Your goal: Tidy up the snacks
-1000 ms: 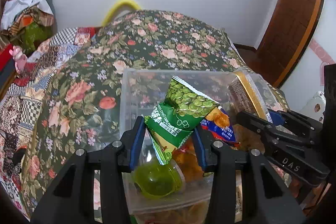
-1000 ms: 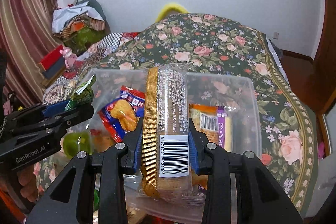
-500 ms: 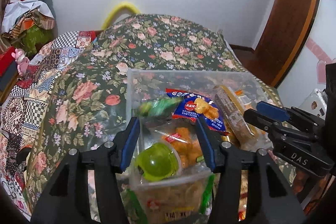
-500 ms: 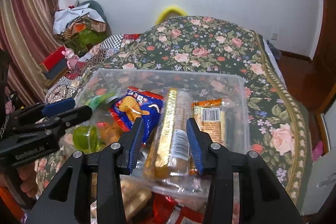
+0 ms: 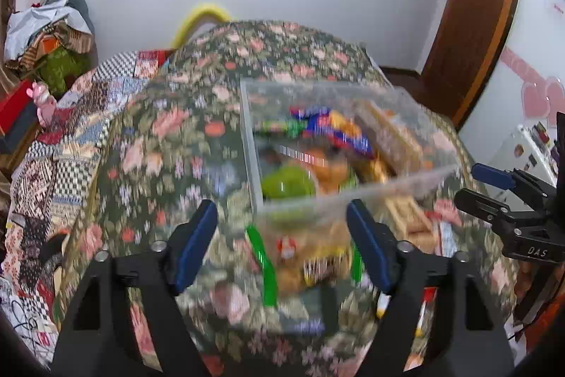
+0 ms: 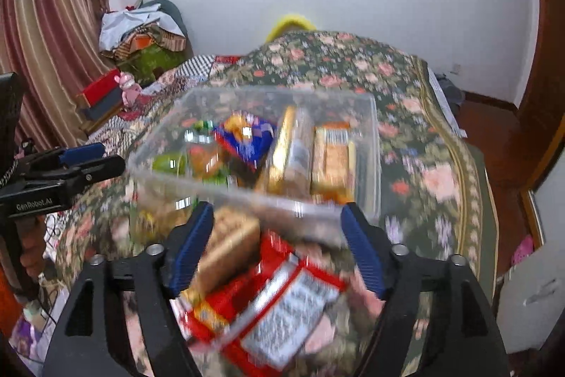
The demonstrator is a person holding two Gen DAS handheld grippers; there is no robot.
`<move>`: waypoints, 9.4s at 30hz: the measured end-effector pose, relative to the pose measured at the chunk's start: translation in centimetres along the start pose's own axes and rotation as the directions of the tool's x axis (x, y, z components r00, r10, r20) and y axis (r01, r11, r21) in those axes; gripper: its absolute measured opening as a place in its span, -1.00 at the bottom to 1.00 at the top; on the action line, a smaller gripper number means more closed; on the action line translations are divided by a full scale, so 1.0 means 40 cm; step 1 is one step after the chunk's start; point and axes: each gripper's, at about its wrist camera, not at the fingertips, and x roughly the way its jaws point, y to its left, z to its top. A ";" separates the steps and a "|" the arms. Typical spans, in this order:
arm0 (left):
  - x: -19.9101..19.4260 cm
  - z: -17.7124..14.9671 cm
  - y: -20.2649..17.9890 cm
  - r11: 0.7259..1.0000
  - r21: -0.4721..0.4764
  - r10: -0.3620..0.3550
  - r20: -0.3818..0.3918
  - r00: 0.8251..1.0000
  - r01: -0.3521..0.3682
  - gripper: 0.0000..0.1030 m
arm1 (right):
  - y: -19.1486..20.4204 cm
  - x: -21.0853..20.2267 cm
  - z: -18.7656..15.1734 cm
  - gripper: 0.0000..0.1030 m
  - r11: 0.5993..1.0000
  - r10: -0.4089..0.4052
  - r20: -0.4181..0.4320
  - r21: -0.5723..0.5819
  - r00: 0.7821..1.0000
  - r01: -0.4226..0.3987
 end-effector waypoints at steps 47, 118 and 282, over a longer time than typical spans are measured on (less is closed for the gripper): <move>0.119 -0.134 -0.086 0.992 -0.054 -0.117 -0.118 0.986 0.111 -0.04 | -0.049 0.109 -0.151 0.23 0.995 -0.015 -0.177 0.097 0.984 0.033; 0.148 0.172 -0.032 0.989 -0.143 -0.044 0.010 0.999 0.045 0.27 | -0.066 0.085 0.144 0.63 0.995 -0.094 0.095 0.041 0.991 0.091; -0.477 0.012 -0.180 0.999 0.046 -0.016 0.495 0.869 -0.008 0.99 | 0.142 -0.385 0.050 1.00 0.998 -0.039 0.463 -0.023 0.885 0.056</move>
